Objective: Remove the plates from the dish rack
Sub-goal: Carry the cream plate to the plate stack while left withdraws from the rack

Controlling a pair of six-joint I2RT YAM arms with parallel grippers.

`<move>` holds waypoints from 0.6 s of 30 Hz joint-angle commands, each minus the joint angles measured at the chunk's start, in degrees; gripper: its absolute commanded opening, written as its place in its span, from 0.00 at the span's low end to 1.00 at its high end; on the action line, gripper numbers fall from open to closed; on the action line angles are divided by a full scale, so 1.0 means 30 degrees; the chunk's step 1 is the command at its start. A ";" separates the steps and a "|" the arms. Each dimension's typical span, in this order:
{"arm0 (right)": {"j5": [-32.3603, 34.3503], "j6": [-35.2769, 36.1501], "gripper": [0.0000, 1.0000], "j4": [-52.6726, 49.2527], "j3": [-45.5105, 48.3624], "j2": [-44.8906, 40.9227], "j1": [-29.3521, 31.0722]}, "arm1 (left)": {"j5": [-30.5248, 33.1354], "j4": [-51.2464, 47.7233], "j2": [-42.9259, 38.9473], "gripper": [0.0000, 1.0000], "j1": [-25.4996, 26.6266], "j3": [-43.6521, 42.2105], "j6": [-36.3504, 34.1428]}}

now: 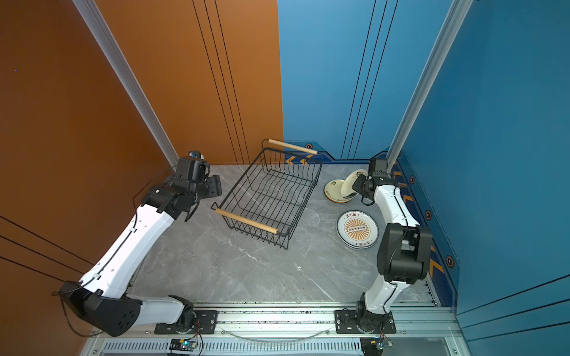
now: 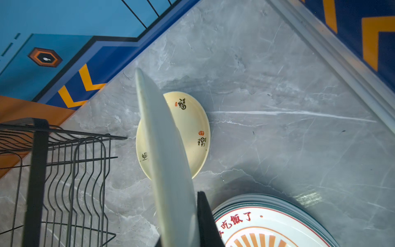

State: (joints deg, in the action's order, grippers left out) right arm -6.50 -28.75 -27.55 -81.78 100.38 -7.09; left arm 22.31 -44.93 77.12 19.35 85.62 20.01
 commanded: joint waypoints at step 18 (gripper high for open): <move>-0.1612 -0.0669 0.00 -0.0118 -0.2939 0.3917 -0.0366 | -0.1389 -0.0274 -0.1083 0.92 -0.1779 -0.2200 0.0789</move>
State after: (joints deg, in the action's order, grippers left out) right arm -10.48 -30.26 -27.53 -88.40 111.33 -7.94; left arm 19.25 -45.21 74.87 14.83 79.92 21.69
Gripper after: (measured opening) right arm 0.094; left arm 0.904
